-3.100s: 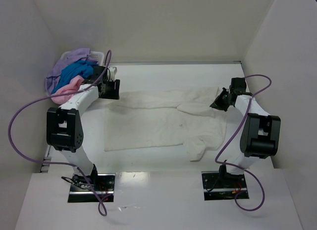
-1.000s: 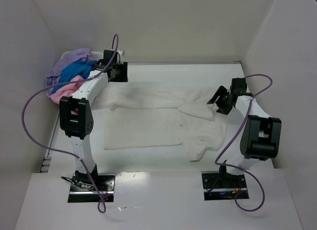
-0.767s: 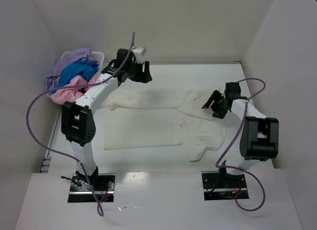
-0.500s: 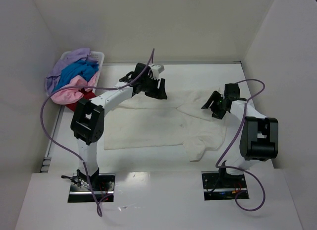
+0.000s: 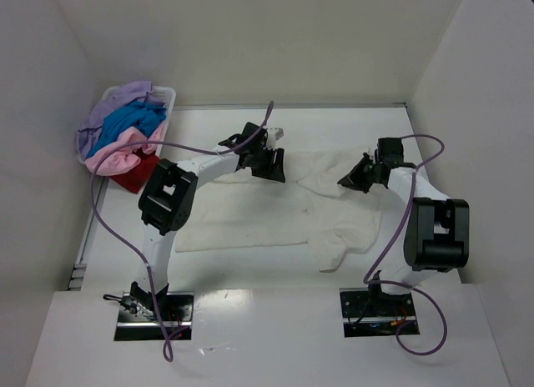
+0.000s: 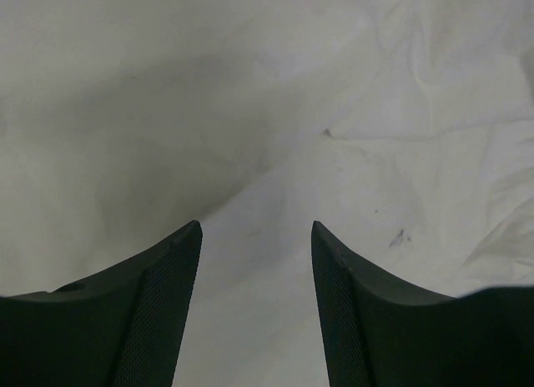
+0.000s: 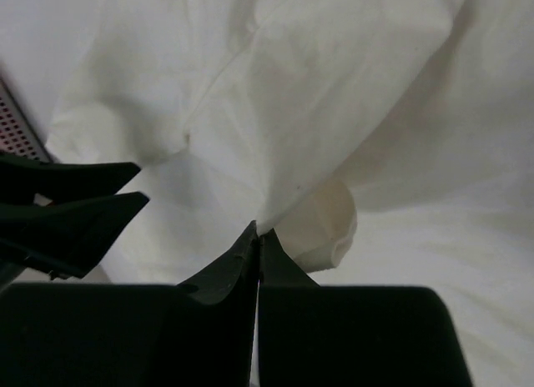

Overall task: Fold and stack the t-shirts
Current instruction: Fold the flattened tshirt in 1/3 of the way

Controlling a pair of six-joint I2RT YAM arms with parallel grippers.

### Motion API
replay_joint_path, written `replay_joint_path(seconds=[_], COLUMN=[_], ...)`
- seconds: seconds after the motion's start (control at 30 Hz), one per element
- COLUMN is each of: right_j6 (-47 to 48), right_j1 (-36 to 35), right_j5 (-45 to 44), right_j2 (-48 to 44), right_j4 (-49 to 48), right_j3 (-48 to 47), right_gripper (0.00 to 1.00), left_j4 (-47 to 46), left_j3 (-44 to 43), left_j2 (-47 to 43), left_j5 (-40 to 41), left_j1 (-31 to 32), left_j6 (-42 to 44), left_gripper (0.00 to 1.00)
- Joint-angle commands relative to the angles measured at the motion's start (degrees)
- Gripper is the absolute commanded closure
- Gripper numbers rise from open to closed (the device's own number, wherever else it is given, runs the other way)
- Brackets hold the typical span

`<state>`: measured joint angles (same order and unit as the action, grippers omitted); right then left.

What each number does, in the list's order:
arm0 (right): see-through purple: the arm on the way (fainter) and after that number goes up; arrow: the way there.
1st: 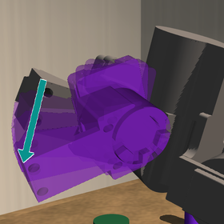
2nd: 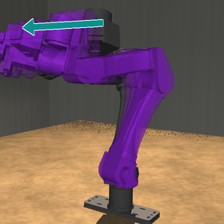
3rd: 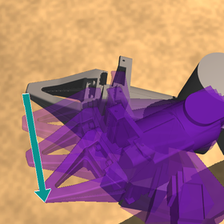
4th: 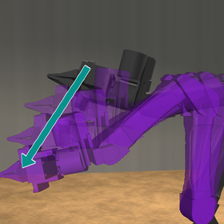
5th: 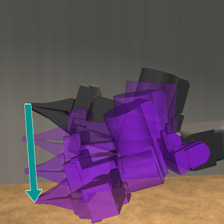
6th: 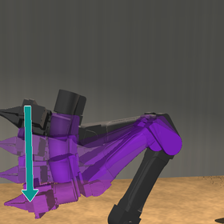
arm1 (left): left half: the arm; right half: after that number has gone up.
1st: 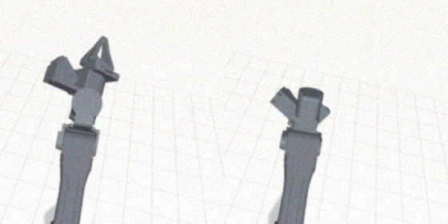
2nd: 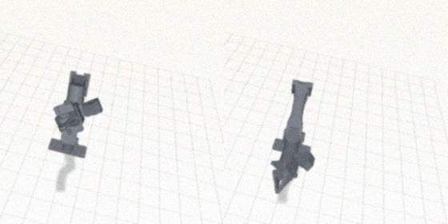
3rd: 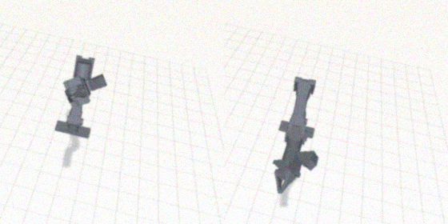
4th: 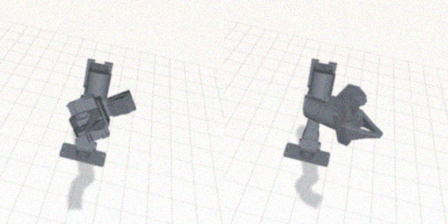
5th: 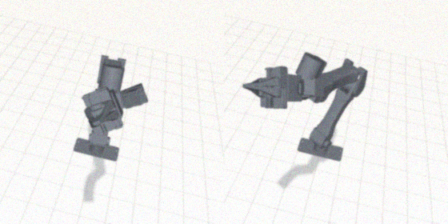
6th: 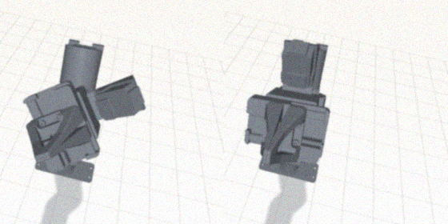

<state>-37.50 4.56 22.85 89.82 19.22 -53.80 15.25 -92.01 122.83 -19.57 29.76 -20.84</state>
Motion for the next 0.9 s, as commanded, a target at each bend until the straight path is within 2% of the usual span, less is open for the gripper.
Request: replay_joint_path(seconds=[0.0, 0.17, 0.33, 0.47, 0.73, 0.83, 0.87], right_j6=[-6.09, -6.98, -7.77, -7.16, -3.13, -1.8, -1.79], right_j1=[-0.08, -0.07, 0.54, 0.54, 0.54, 0.54, 0.54], right_j5=[6.06, -1.74, -1.24, -0.53, -7.71, -9.75, -10.28], right_j2=[-3.16, -5.8, -10.79, -11.33, -9.58, -8.96, -8.96], right_j4=[0.02, 2.22, 2.4, 2.92, 5.91, 7.58, 7.58], right_j3=[-1.22, 1.15, 2.38, 2.91, 4.76, 4.76, 4.76], right_gripper=[1.0, 1.0, 1.0, 1.0, 0.99, 0.67, 0.47], left_j4=[-2.24, -1.71, -1.71, -2.5, 3.48, 3.48, 3.48], left_j3=[-1.95, -2.48, -1.86, -1.86, -9.86, -9.34, -9.33], left_j2=[0.92, 1.02, 1.01, 1.01, 7.34, 7.34, 7.34], left_j5=[0.94, 1.46, 2.7, 4.18, 11.05, 12.27, 12.28], left_j1=[0.04, 0.04, -0.66, -1.72, -1.72, -1.72, -1.72], left_j6=[-0.78, -0.78, -0.78, -0.78, -1.4, -1.4, -1.4], left_gripper=[0.37, 0.38, 0.38, 0.38, 0.38, 0.38, 0.38])
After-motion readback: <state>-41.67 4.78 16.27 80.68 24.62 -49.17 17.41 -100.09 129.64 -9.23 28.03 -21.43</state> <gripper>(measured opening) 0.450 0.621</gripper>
